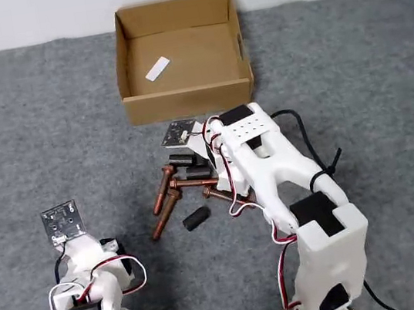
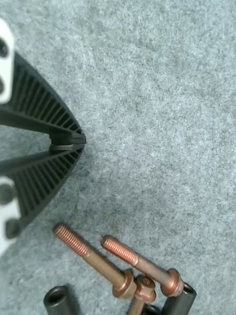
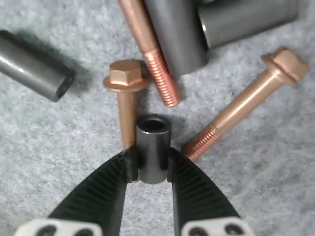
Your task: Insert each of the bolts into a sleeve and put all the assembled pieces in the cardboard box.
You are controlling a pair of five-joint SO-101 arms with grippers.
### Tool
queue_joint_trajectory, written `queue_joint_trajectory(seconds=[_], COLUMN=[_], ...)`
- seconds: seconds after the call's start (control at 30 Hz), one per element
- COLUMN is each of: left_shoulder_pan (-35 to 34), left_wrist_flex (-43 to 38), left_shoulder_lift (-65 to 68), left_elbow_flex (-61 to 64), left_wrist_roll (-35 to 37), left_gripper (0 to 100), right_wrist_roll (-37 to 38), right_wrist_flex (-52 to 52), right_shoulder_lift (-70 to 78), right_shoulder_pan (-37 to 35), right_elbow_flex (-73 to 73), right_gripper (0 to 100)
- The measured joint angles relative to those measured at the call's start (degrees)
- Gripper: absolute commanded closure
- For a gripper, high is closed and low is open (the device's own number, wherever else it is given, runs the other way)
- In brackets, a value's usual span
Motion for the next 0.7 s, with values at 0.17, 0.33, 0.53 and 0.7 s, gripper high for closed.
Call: queue_joint_trajectory(seconds=[0.17, 0.33, 0.53, 0.7], left_shoulder_pan=[0.00, 0.00, 0.00, 0.00], left_wrist_flex=[0.00, 0.00, 0.00, 0.00], left_shoulder_lift=[0.00, 0.00, 0.00, 0.00], left_elbow_flex=[0.00, 0.00, 0.00, 0.00], left_wrist_roll=[0.00, 0.00, 0.00, 0.00], left_gripper=[100, 100, 100, 100], right_wrist_roll=[0.00, -0.09, 0.09, 0.09], right_wrist_flex=[-0.09, -2.46, -2.81, -2.20], right_shoulder_lift=[0.00, 0.35, 3.52, 6.15], right_shoulder_pan=[0.00, 0.09, 0.53, 0.53], right_elbow_flex=[0.00, 0.09, -2.46, -4.22], right_gripper=[96.2, 95.8, 96.0, 95.8])
